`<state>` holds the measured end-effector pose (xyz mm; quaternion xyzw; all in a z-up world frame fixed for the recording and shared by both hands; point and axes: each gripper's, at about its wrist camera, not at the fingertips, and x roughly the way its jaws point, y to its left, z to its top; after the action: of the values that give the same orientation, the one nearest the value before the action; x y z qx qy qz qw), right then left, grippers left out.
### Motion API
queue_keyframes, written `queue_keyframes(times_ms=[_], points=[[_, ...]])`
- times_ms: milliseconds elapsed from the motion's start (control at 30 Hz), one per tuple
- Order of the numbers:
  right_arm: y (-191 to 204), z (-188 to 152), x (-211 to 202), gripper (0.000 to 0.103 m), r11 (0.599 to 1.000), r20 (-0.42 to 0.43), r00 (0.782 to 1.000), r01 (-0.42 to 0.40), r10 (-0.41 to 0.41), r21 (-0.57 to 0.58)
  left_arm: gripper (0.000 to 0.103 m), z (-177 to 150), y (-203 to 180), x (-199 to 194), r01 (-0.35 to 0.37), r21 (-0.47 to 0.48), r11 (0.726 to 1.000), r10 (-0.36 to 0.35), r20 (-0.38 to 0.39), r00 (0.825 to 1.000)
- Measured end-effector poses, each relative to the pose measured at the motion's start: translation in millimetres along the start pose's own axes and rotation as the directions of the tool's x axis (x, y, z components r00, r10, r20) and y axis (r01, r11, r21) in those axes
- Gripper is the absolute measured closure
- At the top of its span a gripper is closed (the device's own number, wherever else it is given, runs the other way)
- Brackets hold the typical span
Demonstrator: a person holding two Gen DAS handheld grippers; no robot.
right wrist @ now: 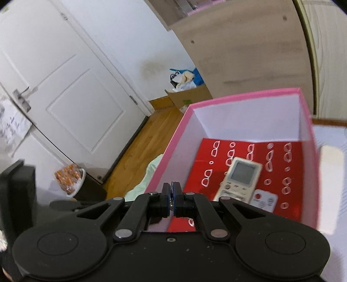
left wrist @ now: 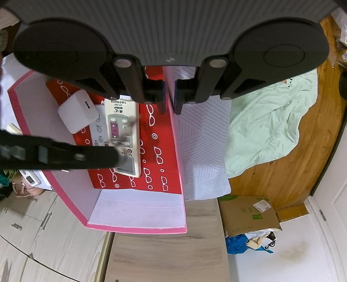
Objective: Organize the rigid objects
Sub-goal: 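Carry the keys into the pink box and release them onto the remote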
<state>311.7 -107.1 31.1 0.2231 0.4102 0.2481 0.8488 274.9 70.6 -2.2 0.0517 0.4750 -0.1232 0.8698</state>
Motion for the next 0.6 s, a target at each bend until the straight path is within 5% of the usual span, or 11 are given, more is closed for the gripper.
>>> queue_keyframes(times_ms=[267,367,600], points=[[-7,5,28,0.094,0.996,-0.037,0.996,0.083,-0.083,-0.012,0.096,-1,-1,3,-0.002,0.008,1.0,0.002,-0.005,1.0],[1,2,20,0.091,0.981,0.014,0.985,0.17,-0.169,-0.094,0.096,0,-1,2,-0.003,0.006,1.0,0.003,-0.006,1.0],[4,7,-33,0.076,0.971,0.126,0.976,0.195,-0.178,-0.137,0.096,0,-1,3,-0.007,-0.004,1.0,0.007,-0.009,1.0]])
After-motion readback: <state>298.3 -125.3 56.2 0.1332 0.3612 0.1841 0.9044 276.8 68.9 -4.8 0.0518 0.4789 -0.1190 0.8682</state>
